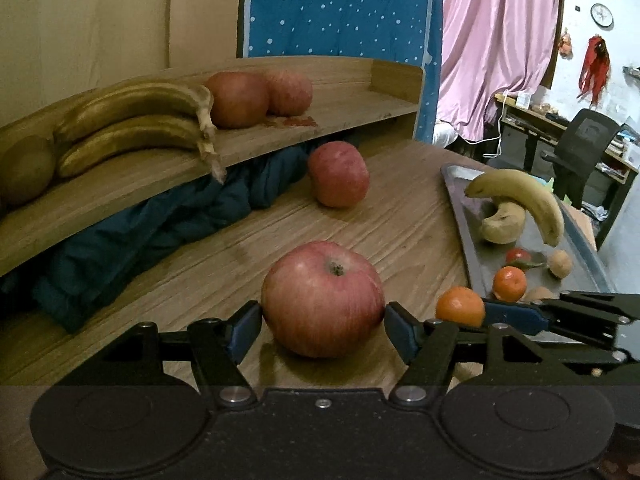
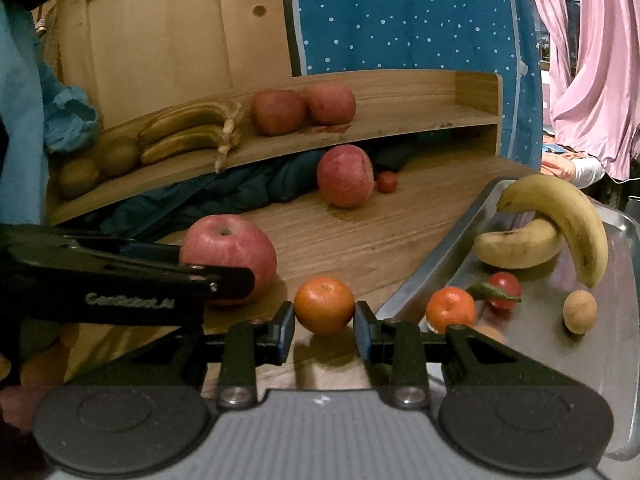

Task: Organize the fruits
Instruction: 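Close the right gripper on the mandarin while the left gripper grasps the red apple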

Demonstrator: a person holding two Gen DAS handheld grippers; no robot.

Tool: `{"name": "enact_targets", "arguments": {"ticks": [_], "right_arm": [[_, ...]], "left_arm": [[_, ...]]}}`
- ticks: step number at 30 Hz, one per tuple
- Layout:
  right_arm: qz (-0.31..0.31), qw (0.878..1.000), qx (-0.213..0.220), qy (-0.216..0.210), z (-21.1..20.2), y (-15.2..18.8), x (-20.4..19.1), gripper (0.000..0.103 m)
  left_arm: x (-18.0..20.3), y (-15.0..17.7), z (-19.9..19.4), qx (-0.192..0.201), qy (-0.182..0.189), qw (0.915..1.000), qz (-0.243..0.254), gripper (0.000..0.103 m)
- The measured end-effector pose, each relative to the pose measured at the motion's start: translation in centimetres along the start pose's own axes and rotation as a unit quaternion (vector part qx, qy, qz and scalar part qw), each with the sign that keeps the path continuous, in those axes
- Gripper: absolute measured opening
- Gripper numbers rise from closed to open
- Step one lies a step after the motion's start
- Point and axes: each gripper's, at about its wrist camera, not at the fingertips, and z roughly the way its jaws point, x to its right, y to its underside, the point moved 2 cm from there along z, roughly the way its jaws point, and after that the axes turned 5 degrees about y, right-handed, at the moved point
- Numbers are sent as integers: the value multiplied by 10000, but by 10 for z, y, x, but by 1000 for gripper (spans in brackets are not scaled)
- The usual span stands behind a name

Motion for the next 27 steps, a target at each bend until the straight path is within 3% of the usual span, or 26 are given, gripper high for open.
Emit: {"name": "enact_targets", "arguments": {"ticks": [13, 27], "right_arm": [[-70, 9999, -92, -48, -1, 11, -9, 36], [142, 9999, 1, -73, -16, 18, -1, 36]], "left_arm": [[-3, -8, 22, -54, 9, 10000, 66, 72], [6, 1, 7, -9, -7, 10000, 57, 71]]}}
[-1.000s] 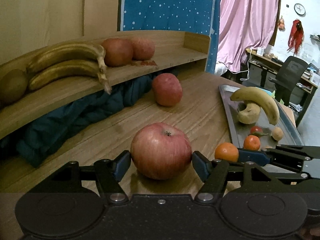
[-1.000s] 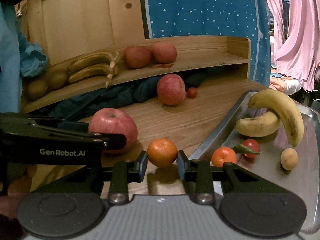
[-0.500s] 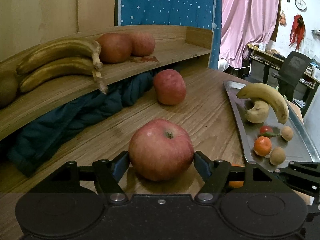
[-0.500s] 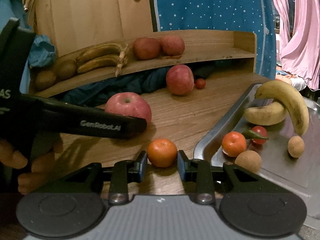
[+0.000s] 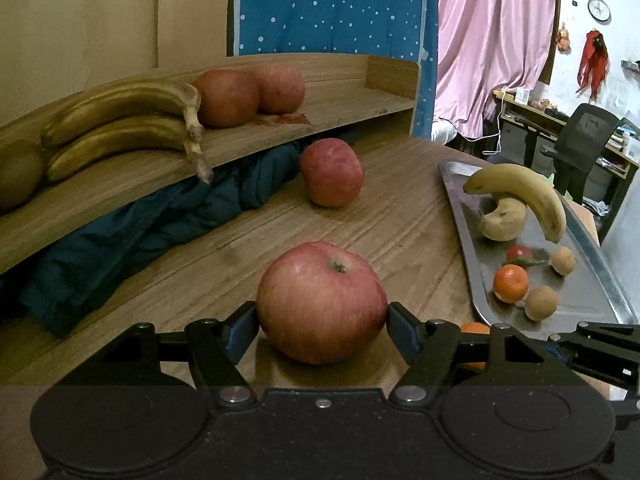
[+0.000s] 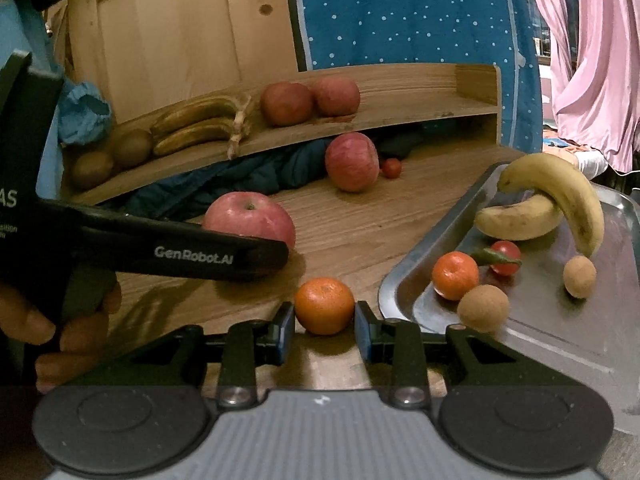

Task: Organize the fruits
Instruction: 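Close the right gripper on the mandarin while the left gripper grasps the red apple, then carry the mandarin and red apple onto the metal tray and open both grippers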

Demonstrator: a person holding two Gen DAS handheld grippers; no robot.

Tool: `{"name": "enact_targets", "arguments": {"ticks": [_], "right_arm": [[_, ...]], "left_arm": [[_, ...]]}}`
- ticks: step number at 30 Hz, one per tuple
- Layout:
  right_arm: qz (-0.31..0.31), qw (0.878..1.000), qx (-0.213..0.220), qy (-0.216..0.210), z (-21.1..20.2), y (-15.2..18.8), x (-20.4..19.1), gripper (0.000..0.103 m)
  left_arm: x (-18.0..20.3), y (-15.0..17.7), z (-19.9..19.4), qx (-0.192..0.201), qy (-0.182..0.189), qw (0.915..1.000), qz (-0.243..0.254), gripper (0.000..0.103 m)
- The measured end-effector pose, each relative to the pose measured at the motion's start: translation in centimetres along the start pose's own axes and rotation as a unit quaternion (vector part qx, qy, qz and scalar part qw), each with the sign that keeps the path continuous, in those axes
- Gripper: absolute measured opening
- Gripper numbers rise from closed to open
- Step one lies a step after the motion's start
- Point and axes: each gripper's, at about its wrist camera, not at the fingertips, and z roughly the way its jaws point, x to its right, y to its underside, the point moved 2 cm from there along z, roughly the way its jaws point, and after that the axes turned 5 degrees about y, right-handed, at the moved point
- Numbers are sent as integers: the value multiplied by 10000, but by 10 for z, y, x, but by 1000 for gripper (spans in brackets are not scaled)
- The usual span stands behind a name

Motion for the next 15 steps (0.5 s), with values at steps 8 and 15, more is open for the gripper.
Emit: {"name": "enact_targets", "arguments": {"ticks": [8, 15], "right_arm": [[200, 9998, 64, 28, -14, 4, 11, 36], [303, 9988, 356, 117, -34, 0, 20, 36]], "left_arm": [[5, 6, -16, 132, 138, 9997, -178, 71], [21, -8, -23, 365, 262, 9989, -155, 71]]}}
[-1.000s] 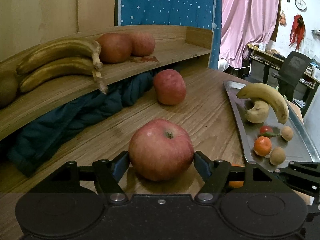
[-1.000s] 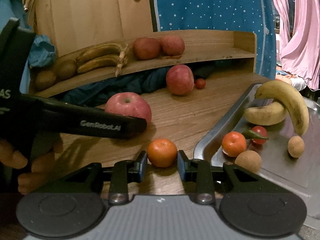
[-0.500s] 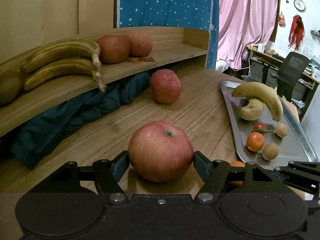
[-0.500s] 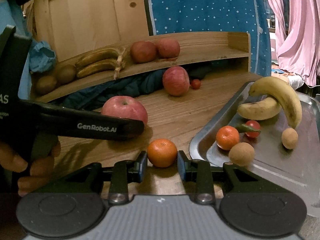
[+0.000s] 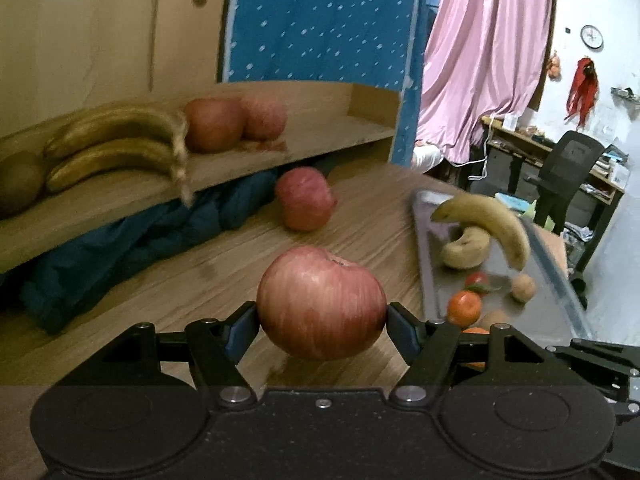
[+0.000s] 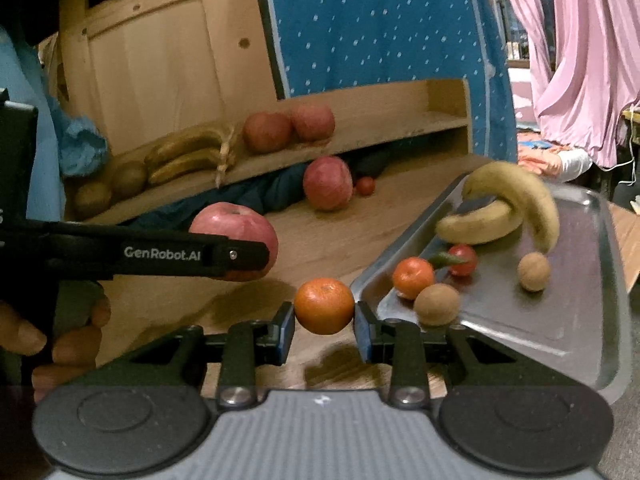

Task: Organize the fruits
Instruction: 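Carry the mandarin and red apple onto the metal tray and open both grippers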

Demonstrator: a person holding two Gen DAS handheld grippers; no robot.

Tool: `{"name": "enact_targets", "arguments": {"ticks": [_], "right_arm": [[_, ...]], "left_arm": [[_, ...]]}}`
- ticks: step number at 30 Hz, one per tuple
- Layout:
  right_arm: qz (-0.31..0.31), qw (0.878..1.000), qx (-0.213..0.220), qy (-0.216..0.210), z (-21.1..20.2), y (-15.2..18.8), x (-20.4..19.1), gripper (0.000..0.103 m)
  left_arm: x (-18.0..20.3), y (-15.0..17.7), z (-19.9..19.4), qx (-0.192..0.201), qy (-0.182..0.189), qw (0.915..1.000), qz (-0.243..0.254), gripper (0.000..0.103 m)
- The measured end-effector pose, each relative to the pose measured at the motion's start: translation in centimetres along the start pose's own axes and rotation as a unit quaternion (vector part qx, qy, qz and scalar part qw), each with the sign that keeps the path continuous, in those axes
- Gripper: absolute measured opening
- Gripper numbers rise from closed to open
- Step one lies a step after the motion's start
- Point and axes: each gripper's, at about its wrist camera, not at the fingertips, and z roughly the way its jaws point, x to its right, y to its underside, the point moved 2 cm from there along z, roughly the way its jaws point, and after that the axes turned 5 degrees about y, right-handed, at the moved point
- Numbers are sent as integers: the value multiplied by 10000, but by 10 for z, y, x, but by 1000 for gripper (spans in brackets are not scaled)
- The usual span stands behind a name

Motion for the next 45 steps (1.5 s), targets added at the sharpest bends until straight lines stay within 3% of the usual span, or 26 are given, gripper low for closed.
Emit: {"name": "enact_targets", "arguments": {"ticks": [9, 17, 23, 35, 45], "right_arm": [[242, 9985, 345, 341, -12, -11, 30, 36], [598, 9909, 650, 1018, -25, -18, 88, 36], [819, 9860, 490, 1370, -18, -8, 122, 36], [961, 9867, 230, 1290, -7, 12, 134, 36], [969, 9873, 223, 1243, -6, 14, 130, 40]], "left_arm": [[35, -20, 5, 189, 265, 9992, 210, 70], [75, -32, 21, 180, 624, 9966, 507, 68], [101, -24, 40, -34, 807, 9943, 695, 68], [127, -20, 39, -6, 1049, 9896, 987, 58], [128, -19, 41, 26, 1117, 9879, 1072, 60]]}}
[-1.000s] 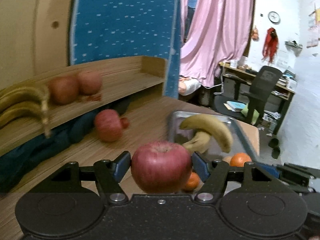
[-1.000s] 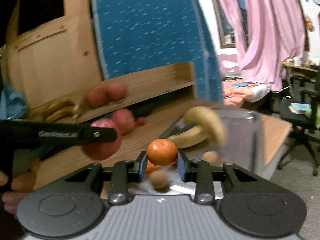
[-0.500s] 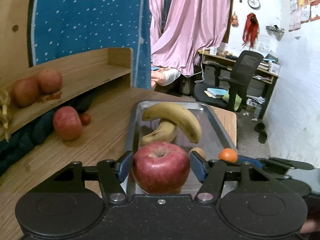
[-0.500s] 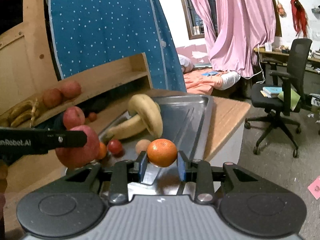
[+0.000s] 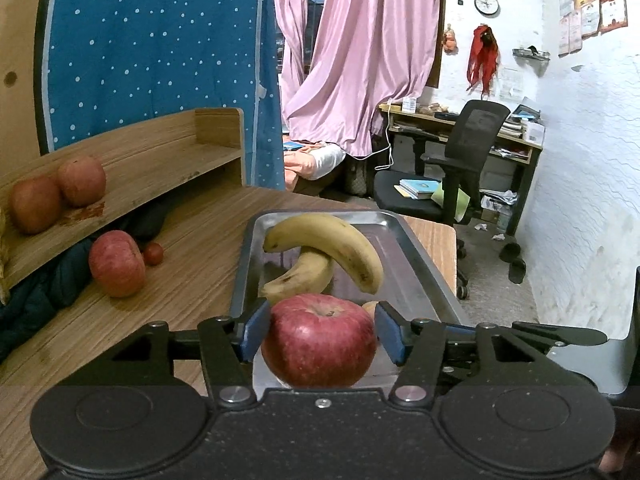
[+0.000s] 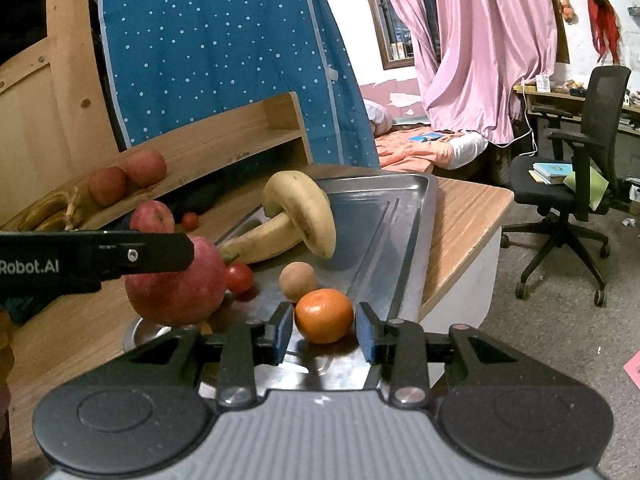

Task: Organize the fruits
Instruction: 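Carry the mandarin and red apple onto the metal tray and open both grippers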

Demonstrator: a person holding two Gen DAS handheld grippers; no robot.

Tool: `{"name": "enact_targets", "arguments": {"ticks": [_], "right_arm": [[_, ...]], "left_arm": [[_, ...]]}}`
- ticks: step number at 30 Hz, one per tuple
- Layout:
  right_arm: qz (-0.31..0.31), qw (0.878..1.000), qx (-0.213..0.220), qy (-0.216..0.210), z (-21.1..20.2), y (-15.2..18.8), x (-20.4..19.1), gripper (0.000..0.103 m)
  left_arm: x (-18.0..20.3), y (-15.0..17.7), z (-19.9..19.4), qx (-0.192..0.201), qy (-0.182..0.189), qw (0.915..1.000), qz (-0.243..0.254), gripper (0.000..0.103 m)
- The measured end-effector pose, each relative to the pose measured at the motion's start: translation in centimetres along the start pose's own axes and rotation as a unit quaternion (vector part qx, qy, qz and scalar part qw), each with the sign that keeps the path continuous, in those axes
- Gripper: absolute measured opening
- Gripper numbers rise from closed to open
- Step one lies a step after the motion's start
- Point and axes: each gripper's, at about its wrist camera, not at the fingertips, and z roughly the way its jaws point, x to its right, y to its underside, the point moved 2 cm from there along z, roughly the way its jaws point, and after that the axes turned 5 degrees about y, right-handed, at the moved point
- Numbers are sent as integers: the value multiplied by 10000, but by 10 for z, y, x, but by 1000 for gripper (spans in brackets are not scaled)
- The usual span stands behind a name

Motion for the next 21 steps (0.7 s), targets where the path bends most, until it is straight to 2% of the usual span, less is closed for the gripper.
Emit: {"name": "enact_targets", "arguments": {"ticks": [6, 11, 21], "right_arm": [[58, 10000, 10, 41, 0, 0, 2, 42], [68, 10000, 10, 63, -1, 1, 3, 45], [4, 10000, -18, 48, -2, 2, -5, 59]], "left_arm": [[2, 5, -2, 7, -5, 10000, 62, 64], [-10, 11, -2, -116, -122, 9998, -100, 67], [-24, 24, 1, -296, -217, 9988, -309, 68]]}}
